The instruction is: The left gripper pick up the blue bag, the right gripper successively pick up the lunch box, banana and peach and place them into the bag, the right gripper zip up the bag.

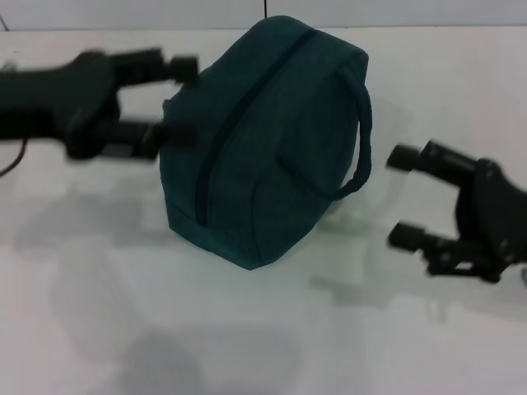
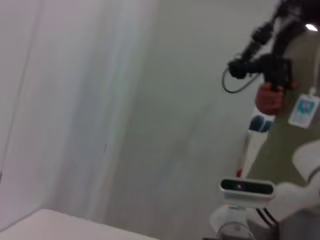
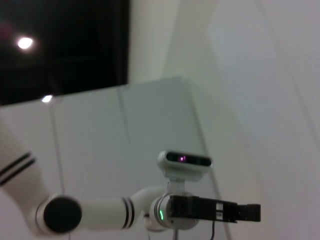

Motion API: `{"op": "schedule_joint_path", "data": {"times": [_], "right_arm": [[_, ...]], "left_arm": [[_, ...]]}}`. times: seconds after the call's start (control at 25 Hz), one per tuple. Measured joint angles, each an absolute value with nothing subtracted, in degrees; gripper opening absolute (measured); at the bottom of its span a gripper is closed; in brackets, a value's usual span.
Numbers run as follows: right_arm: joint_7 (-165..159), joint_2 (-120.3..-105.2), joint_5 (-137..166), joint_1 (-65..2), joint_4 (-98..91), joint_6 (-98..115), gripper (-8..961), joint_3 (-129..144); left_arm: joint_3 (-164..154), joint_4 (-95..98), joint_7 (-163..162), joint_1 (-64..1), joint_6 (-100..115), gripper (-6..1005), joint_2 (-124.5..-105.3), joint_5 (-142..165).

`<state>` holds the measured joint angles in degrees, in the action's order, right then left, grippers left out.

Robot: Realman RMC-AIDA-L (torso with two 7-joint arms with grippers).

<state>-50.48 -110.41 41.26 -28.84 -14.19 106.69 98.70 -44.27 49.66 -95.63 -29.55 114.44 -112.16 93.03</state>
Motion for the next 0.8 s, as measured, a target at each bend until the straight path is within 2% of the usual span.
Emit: {"op": "schedule_joint_path", "data": {"times": [0.2, 0.44, 0.68, 0.8], "right_arm": [[-47.22, -112.08, 44.51, -29.02, -14.36, 101.61, 868, 98.84], [-46.99, -113.55, 47.69, -29.91, -14.89, 96.81, 868, 98.84], [-46.93, -113.9, 48.42, -29.94, -15.5, 96.54, 868, 98.94], [-46.9, -113.71, 48.45, -29.63, -15.56, 97.01, 868, 98.79]], "left_arm": [[-44.83, 47.75, -86.23, -25.14, 115.86, 893, -112.96, 94.39], [-45.01, 39.31, -79.5, -24.75, 115.56, 893, -113.49, 100.49], [-44.61, 37.71, -72.02, -21.93, 115.38, 893, -115.06, 101.48], [-44.62, 37.69, -71.6, -21.03, 115.38, 893, -115.16, 101.48]]}}
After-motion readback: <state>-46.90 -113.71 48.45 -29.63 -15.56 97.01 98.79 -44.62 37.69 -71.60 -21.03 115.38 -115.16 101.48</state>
